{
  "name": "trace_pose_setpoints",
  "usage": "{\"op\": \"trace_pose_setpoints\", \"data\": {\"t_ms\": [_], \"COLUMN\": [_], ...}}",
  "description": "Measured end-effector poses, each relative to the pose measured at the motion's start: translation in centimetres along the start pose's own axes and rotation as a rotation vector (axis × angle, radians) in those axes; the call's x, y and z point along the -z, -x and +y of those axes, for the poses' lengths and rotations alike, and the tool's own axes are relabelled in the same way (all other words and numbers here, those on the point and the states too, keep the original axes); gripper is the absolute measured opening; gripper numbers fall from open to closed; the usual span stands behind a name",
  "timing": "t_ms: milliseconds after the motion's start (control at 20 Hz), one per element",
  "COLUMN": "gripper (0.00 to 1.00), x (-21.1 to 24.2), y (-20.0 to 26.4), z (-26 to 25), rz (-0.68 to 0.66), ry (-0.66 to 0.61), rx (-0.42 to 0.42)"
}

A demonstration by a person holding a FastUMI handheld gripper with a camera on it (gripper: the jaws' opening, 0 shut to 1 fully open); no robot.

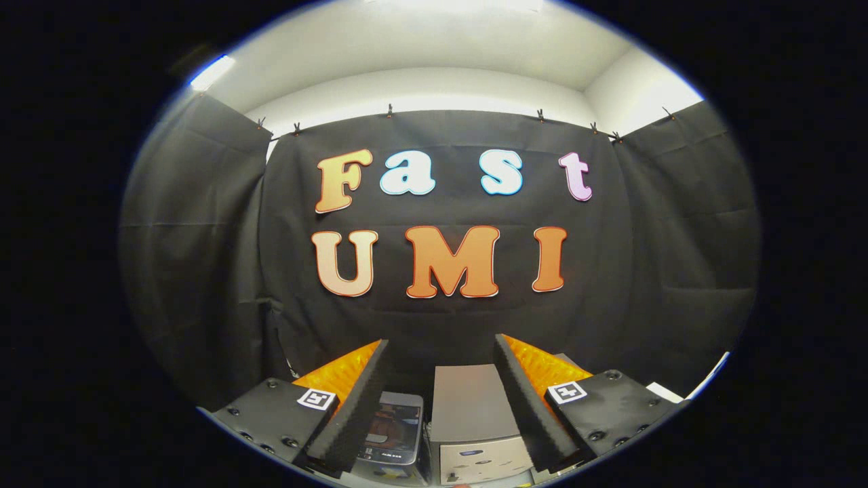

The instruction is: Put the clothes into the washing machine and then close the washing machine lid.

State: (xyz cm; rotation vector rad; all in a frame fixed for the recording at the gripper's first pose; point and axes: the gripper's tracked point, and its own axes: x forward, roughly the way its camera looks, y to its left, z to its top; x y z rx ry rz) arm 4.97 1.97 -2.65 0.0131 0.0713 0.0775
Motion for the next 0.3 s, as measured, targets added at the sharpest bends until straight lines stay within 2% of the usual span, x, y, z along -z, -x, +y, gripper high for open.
{"op": "trace_pose_setpoints", "data": {"t_ms": [300], "gripper": [0.98], "x": [-0.7], "y": [0.82], "z": [0.0], "rz": [-0.03], "ry": [0.005], "rx": [-0.007]}}
